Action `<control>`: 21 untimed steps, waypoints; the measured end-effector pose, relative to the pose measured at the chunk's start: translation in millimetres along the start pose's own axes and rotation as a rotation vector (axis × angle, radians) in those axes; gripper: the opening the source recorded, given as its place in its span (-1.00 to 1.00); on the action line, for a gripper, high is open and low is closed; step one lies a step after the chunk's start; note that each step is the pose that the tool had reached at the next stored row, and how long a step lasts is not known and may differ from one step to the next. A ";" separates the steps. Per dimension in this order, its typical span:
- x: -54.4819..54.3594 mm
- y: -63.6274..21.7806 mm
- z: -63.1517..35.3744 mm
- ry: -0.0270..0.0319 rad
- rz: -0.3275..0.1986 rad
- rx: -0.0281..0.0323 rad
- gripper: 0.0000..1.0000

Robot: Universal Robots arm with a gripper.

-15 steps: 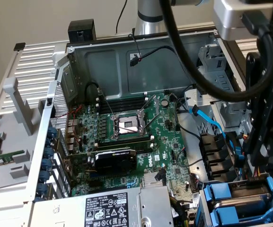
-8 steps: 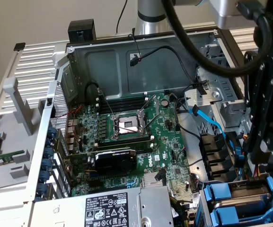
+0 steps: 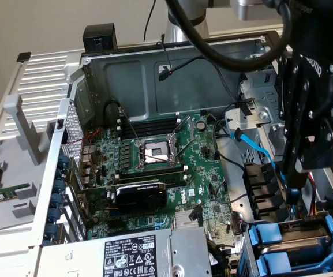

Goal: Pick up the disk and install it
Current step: 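Insert the second disk wire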

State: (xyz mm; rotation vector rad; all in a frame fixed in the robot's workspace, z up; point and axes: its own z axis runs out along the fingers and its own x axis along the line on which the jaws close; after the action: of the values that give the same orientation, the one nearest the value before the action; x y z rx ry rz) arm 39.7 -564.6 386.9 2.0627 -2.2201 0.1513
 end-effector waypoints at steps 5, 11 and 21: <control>-1.0 0.1 6.2 0.0008 0.001 -0.0115 -0.50; -1.6 -4.4 7.8 0.0028 0.000 -0.0377 -0.50; -0.4 -10.5 11.1 0.0046 -0.002 -0.0635 -0.50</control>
State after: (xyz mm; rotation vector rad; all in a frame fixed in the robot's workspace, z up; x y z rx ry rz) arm 50.0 -566.7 375.8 2.0295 -2.1909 0.0843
